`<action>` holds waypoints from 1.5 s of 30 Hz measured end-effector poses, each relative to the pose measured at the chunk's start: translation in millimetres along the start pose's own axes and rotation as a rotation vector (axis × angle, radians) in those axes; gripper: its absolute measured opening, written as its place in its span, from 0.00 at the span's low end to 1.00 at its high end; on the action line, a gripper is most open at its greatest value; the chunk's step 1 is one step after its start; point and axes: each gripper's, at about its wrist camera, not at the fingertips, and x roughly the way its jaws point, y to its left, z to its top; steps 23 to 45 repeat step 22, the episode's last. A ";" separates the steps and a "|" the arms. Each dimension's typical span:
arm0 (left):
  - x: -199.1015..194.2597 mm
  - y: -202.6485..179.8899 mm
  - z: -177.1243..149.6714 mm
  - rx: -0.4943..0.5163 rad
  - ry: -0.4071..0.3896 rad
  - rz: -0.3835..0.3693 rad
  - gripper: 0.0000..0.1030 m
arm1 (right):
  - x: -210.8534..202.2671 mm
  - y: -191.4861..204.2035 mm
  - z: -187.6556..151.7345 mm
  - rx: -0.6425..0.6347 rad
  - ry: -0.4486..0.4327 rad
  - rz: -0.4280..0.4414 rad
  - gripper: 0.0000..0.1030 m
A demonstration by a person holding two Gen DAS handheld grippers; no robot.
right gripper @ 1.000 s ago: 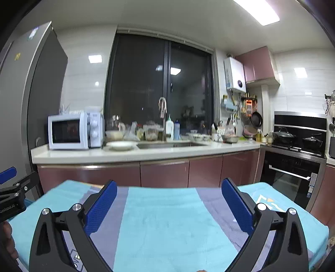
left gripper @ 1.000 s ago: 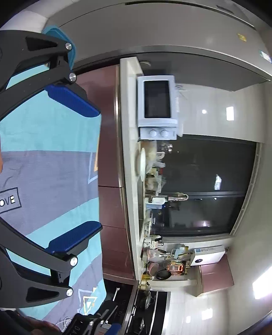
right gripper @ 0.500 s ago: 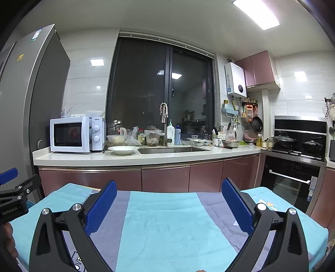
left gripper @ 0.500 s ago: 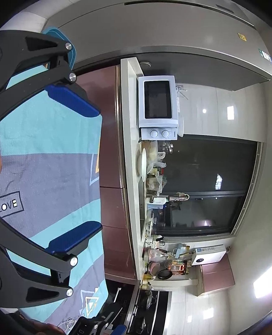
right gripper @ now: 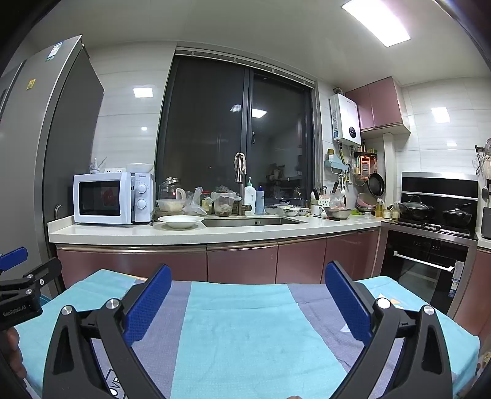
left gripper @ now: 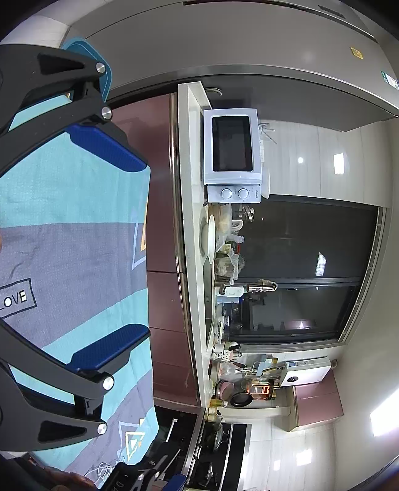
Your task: Collect trash
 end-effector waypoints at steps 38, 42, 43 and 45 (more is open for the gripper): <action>-5.2 3.4 -3.1 0.012 -0.001 0.006 0.95 | -0.7 2.8 0.8 -0.008 0.006 0.002 0.94; -5.2 3.4 -3.1 0.012 -0.001 0.006 0.95 | -0.7 2.8 0.8 -0.008 0.006 0.002 0.94; -5.2 3.4 -3.1 0.012 -0.001 0.006 0.95 | -0.7 2.8 0.8 -0.008 0.006 0.002 0.94; -5.2 3.4 -3.1 0.012 -0.001 0.006 0.95 | -0.7 2.8 0.8 -0.008 0.006 0.002 0.94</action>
